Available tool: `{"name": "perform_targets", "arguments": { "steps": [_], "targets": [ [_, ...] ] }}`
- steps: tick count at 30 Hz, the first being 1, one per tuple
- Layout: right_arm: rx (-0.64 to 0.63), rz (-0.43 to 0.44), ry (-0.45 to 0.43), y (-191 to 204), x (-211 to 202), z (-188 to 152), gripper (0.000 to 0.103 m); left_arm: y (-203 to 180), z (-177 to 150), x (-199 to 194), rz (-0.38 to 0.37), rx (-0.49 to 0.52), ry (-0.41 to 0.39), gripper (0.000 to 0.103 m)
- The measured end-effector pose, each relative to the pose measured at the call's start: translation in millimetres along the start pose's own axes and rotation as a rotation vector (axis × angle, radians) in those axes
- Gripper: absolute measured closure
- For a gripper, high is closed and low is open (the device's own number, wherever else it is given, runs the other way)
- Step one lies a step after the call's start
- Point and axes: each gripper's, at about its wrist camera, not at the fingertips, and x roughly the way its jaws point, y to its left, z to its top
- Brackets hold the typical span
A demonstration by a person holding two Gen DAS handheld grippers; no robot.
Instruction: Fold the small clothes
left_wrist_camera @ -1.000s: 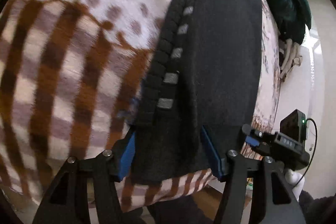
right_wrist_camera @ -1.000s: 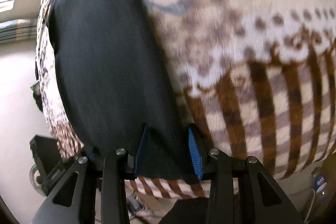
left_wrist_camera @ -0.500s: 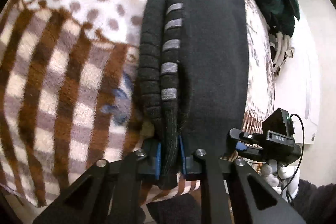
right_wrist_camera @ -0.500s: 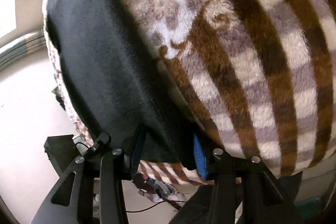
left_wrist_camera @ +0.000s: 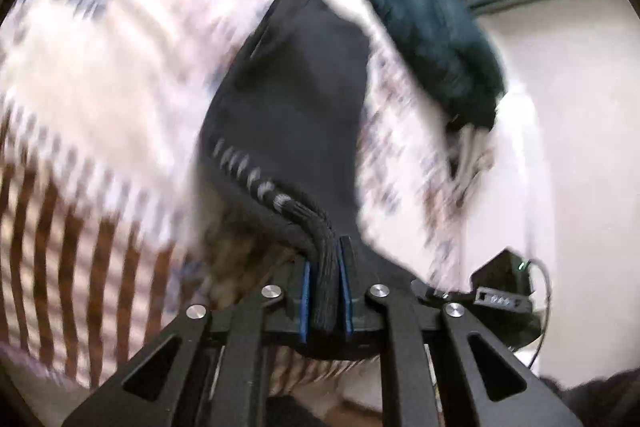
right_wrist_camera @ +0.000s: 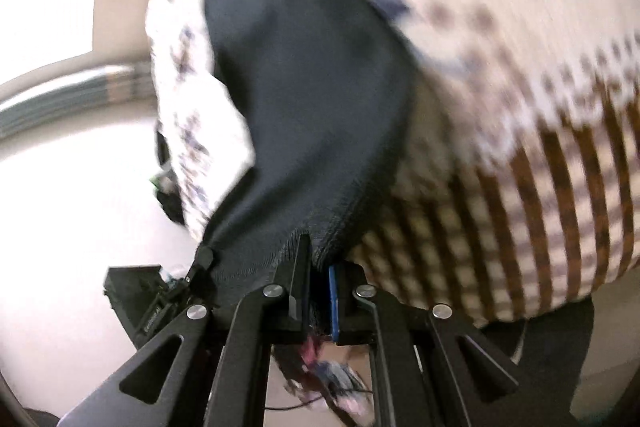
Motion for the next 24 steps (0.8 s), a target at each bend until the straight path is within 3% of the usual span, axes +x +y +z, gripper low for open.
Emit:
{"name": "perform_targets", "arguments": {
  "steps": [4,10,16,21,24],
  "targets": [
    [-0.044,0.065,-0.106,50,-21,41,0.096,-32,66,2,-0.067,0.027,-0.078,0.094],
    [-0.1,0.064,-0.216,119,-4,145,0.096,-55,173,58,-0.05,0.082,-0.134,0.094],
    [-0.089,-0.035,-0.234,153,43,278,0.096,-28,272,135,-0.052,-0.021,-0.155,0.094],
    [-0.112,-0.089,-0.224,178,86,357,0.096,-6,324,173,-0.056,-0.11,-0.177,0.095],
    [-0.09,-0.109,-0.222,180,117,401,0.096,9,357,206,-0.004,-0.107,-0.154,0.095]
  ]
}}
